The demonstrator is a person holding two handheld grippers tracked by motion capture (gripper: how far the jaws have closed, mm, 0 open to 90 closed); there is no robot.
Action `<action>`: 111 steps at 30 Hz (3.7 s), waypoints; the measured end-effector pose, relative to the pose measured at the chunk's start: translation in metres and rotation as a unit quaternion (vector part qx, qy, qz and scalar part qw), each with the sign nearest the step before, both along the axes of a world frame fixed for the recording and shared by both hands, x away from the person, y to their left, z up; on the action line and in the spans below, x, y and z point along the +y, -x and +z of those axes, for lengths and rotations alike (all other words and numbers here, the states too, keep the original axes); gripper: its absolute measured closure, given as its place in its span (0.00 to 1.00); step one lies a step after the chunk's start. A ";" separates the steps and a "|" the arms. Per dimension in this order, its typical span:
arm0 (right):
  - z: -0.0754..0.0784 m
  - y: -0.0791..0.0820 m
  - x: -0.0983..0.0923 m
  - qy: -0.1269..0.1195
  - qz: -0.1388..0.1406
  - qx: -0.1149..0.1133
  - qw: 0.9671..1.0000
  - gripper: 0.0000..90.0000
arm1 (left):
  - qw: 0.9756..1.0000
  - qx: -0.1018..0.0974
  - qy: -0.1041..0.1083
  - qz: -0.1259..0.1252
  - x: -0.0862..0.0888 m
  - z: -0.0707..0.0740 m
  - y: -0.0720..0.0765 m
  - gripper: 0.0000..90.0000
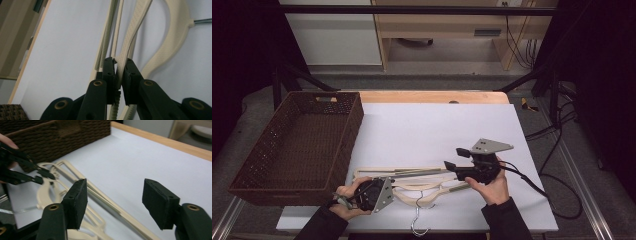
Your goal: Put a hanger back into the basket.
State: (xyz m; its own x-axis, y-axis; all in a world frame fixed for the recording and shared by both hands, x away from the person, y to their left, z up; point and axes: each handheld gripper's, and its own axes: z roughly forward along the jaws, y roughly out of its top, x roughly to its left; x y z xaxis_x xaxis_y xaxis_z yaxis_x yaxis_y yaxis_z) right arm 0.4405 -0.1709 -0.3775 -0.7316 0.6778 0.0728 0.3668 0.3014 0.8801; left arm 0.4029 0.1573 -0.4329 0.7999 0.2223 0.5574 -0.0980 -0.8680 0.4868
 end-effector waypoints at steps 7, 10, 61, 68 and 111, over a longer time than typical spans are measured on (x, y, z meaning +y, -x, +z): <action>-0.005 0.014 -0.026 0.003 -0.029 -0.025 0.999 0.20 | 0.999 0.018 0.025 0.024 0.000 0.011 -0.009 0.94; -0.007 0.019 -0.033 -0.012 -0.036 -0.028 0.999 0.16 | 0.998 0.030 0.037 0.038 0.000 0.015 -0.012 0.95; -0.014 0.023 -0.054 -0.023 -0.066 -0.025 0.997 0.10 | 0.927 0.054 0.350 0.121 0.145 0.178 -0.019 0.95; -0.014 0.023 -0.053 -0.021 -0.065 -0.023 0.997 0.10 | 0.923 0.042 0.351 0.152 0.190 0.179 -0.034 0.95; -0.012 0.021 -0.057 -0.016 -0.076 -0.029 0.997 0.04 | 0.899 0.108 0.320 0.278 0.327 0.094 -0.057 0.95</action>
State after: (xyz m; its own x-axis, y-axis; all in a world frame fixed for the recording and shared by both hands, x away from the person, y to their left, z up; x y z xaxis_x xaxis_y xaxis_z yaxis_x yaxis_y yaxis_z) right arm 0.4191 -0.2276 -0.3891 -0.6240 0.7793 0.0571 0.3546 0.2173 0.9094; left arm 0.4596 0.4841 -0.3393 0.5405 0.8412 0.0187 0.4204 -0.2893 0.8600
